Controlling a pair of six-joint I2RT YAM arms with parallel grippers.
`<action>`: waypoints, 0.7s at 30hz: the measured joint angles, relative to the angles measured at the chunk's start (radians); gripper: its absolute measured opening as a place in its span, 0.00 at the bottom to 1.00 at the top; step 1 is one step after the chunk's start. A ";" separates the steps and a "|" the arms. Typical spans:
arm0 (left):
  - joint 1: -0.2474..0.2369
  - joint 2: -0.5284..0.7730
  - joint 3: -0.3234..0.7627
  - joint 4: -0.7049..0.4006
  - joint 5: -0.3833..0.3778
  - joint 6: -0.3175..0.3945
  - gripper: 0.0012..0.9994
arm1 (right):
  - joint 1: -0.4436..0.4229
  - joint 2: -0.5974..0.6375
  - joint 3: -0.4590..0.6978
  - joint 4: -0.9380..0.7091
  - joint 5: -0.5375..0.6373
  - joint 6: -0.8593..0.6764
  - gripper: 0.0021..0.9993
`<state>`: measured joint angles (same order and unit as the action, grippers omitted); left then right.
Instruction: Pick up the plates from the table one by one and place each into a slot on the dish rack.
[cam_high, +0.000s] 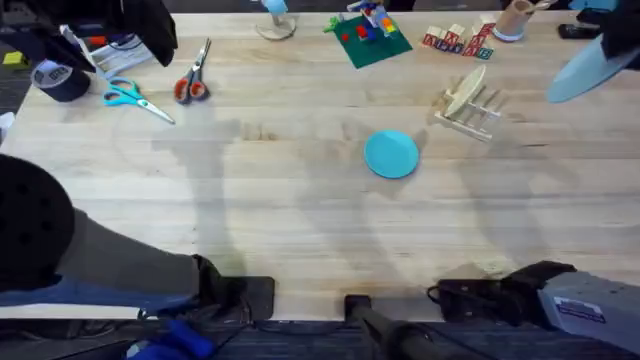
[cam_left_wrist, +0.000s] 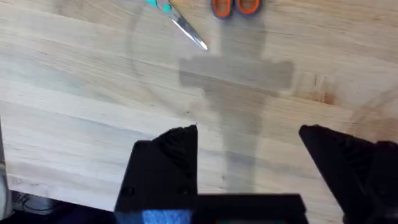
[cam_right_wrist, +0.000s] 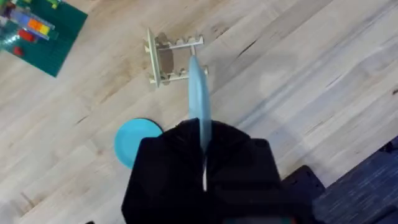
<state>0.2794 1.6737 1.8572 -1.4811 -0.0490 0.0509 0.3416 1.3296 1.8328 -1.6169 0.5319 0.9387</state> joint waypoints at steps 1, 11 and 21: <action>0.000 0.000 0.000 0.000 0.000 0.000 0.99 | 0.000 0.000 0.000 0.000 0.000 -0.005 0.03; 0.000 0.000 0.000 0.000 0.000 0.000 0.99 | -0.011 0.000 0.000 0.000 0.007 -0.032 0.03; 0.000 0.000 0.000 0.000 0.000 0.000 0.99 | -0.162 0.010 0.000 0.033 0.003 -0.175 0.03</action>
<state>0.2791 1.6737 1.8572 -1.4811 -0.0490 0.0509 0.1794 1.3400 1.8332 -1.5842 0.5353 0.7633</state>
